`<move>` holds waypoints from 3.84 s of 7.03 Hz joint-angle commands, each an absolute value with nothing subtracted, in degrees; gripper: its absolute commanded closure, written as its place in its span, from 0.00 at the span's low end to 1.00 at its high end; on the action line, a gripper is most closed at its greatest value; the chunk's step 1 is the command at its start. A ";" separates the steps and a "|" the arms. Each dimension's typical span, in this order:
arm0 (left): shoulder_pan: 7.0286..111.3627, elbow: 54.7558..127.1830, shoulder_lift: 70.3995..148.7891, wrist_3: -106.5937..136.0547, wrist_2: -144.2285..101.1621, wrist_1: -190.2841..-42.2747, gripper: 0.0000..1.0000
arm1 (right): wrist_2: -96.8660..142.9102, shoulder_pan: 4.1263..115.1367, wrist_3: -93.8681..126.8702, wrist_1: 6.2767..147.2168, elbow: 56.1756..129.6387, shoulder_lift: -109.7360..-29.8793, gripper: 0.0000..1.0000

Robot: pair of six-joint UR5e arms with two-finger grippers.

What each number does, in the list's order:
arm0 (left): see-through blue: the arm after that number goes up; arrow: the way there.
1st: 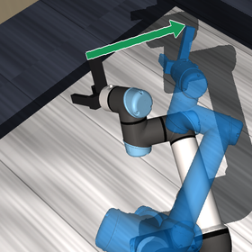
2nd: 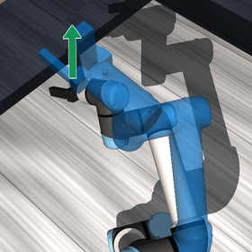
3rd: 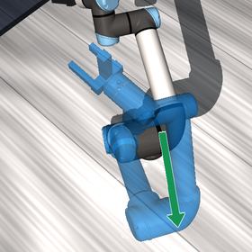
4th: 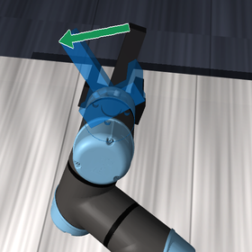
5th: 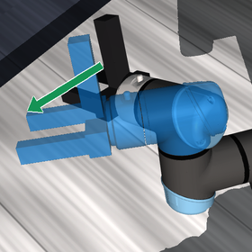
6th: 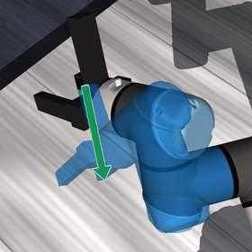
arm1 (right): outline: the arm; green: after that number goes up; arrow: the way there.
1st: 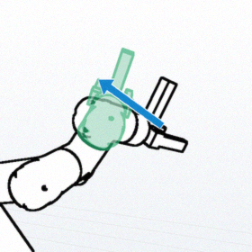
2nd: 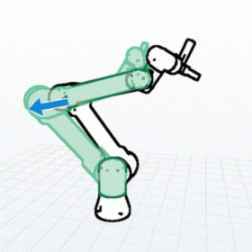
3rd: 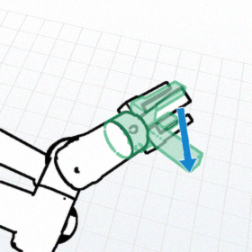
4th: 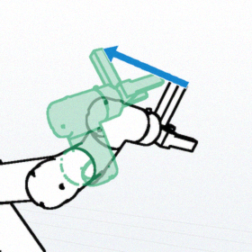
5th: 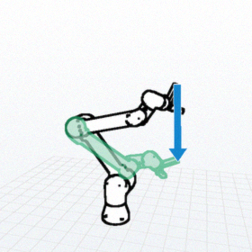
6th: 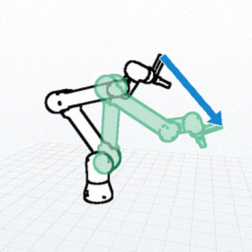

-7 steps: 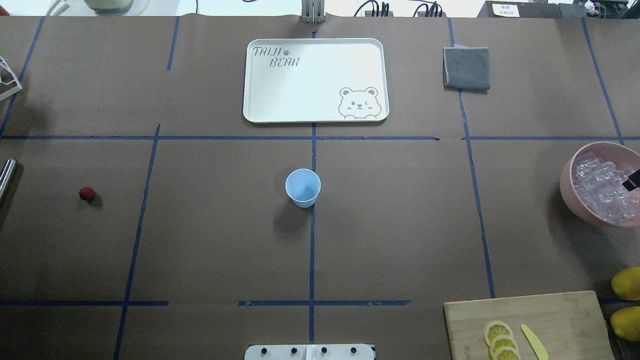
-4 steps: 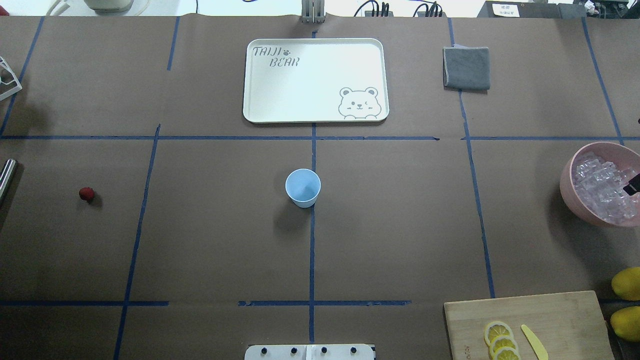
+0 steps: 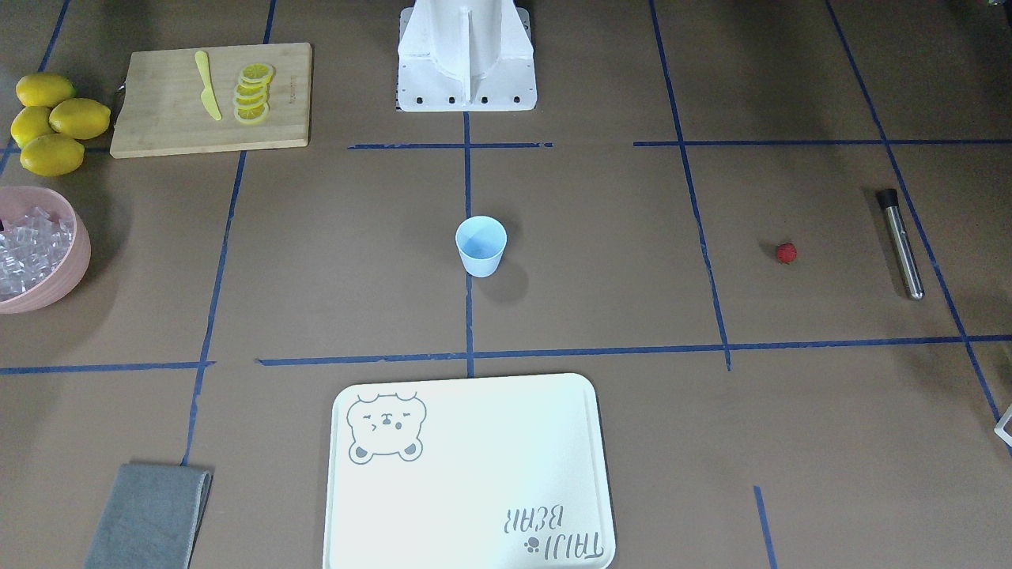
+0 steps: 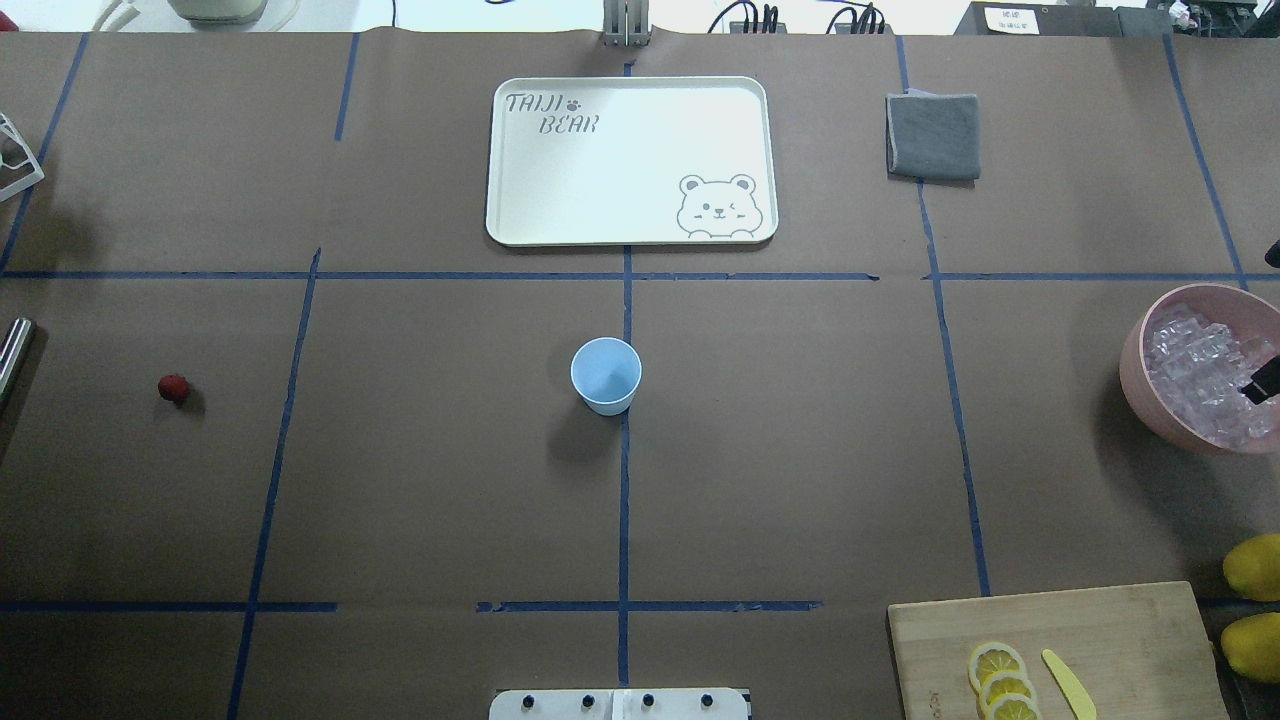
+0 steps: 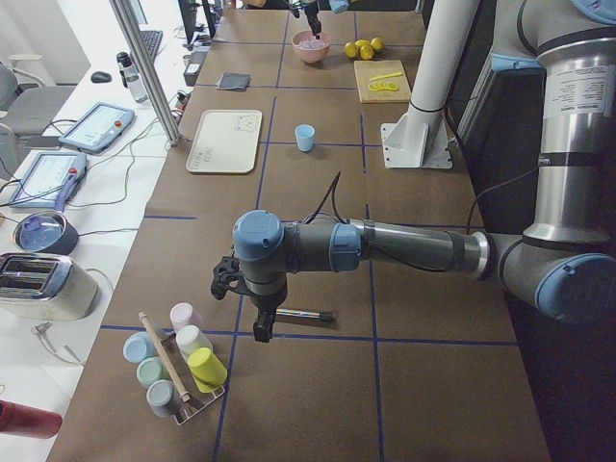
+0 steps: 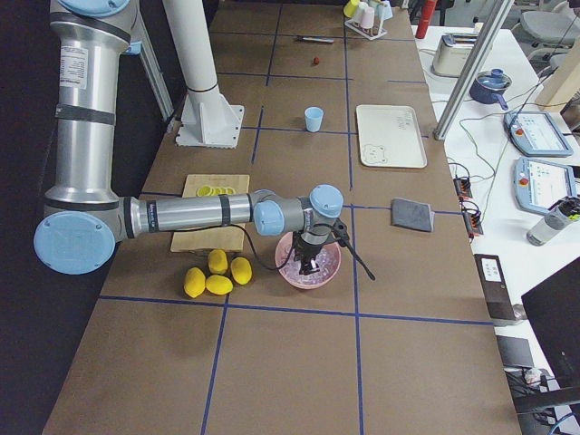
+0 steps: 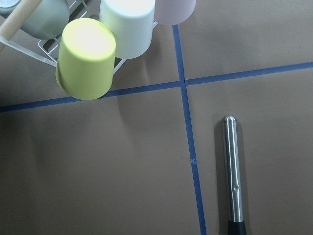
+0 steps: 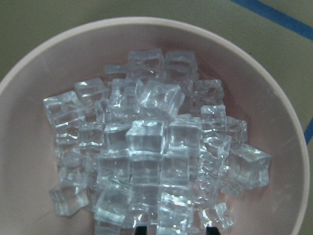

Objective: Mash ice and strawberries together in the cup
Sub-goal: 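Lower the open right gripper into the ice cubes, then close the right gripper on one ice cube and lift it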

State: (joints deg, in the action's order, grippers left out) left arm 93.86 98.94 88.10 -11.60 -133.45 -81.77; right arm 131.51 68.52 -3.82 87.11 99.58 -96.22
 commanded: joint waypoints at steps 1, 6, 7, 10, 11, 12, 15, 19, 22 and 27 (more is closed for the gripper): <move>93.96 99.05 88.07 -11.60 -133.42 -81.74 0.00 | 131.48 68.20 -3.78 87.19 99.14 -95.89 0.49; 93.96 99.93 87.98 -11.60 -133.42 -81.39 0.00 | 131.31 68.12 -3.87 87.10 98.70 -94.66 0.49; 93.96 100.02 87.89 -11.60 -133.42 -81.39 0.00 | 131.22 68.12 -4.13 87.10 98.01 -94.05 0.49; 94.04 100.37 87.89 -11.60 -133.42 -81.39 0.00 | 130.43 68.12 -4.13 87.10 97.29 -93.60 0.49; 94.04 100.37 87.89 -11.60 -133.42 -81.39 0.00 | 130.52 68.12 -4.13 87.10 97.29 -93.69 0.49; 94.13 100.46 87.89 -11.60 -133.42 -81.39 0.00 | 130.52 68.12 -4.04 87.10 97.38 -93.69 0.49; 94.31 100.63 87.89 -11.51 -133.42 -81.39 0.00 | 130.69 68.12 -3.96 87.10 97.56 -93.87 0.49; 94.31 100.72 87.89 -11.51 -133.42 -81.39 0.00 | 130.87 68.12 -3.69 87.19 97.65 -94.31 0.49; 94.31 100.72 87.89 -11.60 -133.42 -81.30 0.00 | 131.04 68.03 -3.60 87.10 97.74 -94.22 0.49; 94.31 100.72 87.89 -11.60 -133.42 -81.30 0.00 | 131.13 68.03 -5.27 87.01 98.69 -94.13 1.00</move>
